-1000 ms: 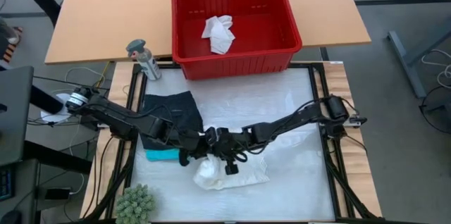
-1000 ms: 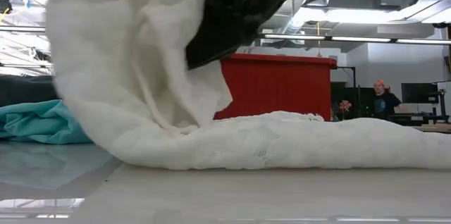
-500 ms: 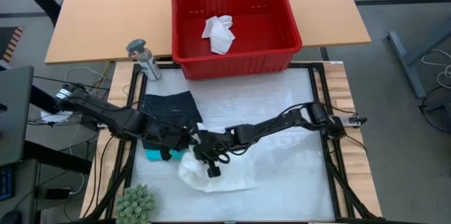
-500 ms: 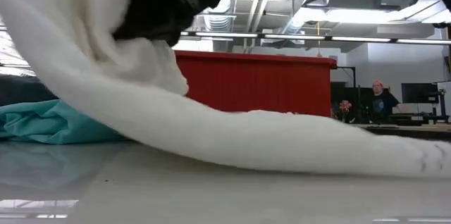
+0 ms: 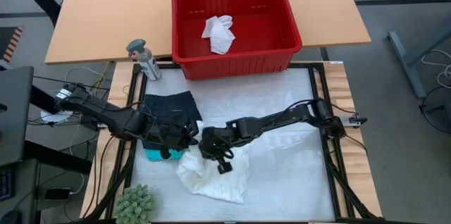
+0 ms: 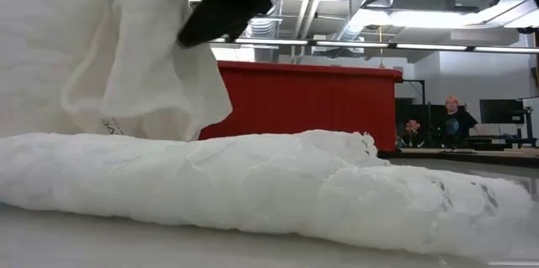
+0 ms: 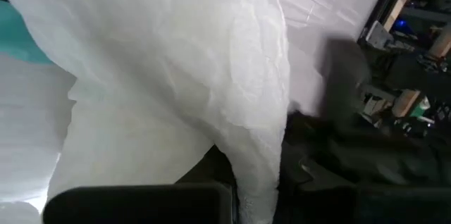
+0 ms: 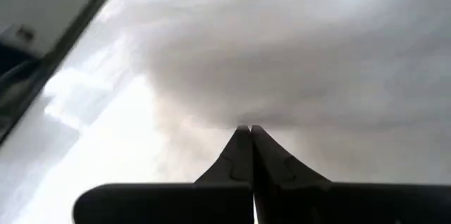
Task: Fold laundry
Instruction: Fold the white dress
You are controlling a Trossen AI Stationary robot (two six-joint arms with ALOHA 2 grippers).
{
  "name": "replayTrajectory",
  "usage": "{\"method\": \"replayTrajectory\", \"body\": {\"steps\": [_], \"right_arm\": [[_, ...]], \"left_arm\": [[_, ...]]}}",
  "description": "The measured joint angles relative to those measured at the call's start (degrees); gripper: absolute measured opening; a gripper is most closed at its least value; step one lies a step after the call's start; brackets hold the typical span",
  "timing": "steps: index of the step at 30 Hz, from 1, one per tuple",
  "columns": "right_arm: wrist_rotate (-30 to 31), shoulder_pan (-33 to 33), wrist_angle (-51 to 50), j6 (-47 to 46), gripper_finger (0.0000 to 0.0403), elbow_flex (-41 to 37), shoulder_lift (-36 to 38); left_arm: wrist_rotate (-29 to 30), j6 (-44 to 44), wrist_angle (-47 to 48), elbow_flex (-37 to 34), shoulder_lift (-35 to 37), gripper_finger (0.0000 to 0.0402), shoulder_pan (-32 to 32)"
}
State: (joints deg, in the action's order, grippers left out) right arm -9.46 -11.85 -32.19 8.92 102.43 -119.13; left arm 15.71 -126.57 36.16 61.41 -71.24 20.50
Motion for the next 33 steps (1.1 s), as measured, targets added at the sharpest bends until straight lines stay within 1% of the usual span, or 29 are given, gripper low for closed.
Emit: {"method": "replayTrajectory", "body": {"steps": [4, 7, 10, 13, 17, 19, 23, 28, 33], "right_arm": [[-0.2, -1.9, -10.1, 1.4, 0.0014, -0.1, 6.7], [2.1, -3.6, -17.3, 1.2, 0.0014, -0.1, 12.9], [6.7, -5.8, -22.3, -0.8, 0.0014, -0.1, 19.3], [13.0, -8.1, -26.1, -3.9, 0.0014, -0.1, 25.0], [20.7, -10.1, -31.5, -9.5, 0.0014, -0.1, 31.2], [24.1, -11.2, -34.0, -12.6, 0.0014, -0.1, 34.0], [28.8, -14.1, -39.0, -18.9, 0.0014, -0.1, 38.2], [34.4, -18.3, -43.0, -24.6, 0.0014, -0.3, 40.0], [37.6, -21.7, -43.1, -27.2, 0.0017, -1.9, 40.5]], "left_arm": [[-0.2, 1.2, 0.1, 0.0, -0.1, 0.0023, 0.2], [-0.2, 2.5, -0.1, 0.0, -0.1, 0.0023, 0.2], [-0.2, 3.7, -1.0, 0.0, -0.6, 0.0023, 0.2], [-0.9, 4.2, -3.5, 0.0, -2.6, 0.0023, 0.5], [-6.1, 4.5, -9.1, 0.1, -7.5, 0.0023, 0.8], [-7.1, 4.4, -12.5, 0.0, -10.0, 0.0023, 1.1], [-7.2, 3.4, -20.8, 0.0, -14.3, 0.0022, 1.7], [-8.6, 1.8, -28.2, 0.1, -20.5, 0.0022, 2.1], [-10.1, 1.4, -28.2, 2.4, -26.2, 0.0022, 2.4]]}}
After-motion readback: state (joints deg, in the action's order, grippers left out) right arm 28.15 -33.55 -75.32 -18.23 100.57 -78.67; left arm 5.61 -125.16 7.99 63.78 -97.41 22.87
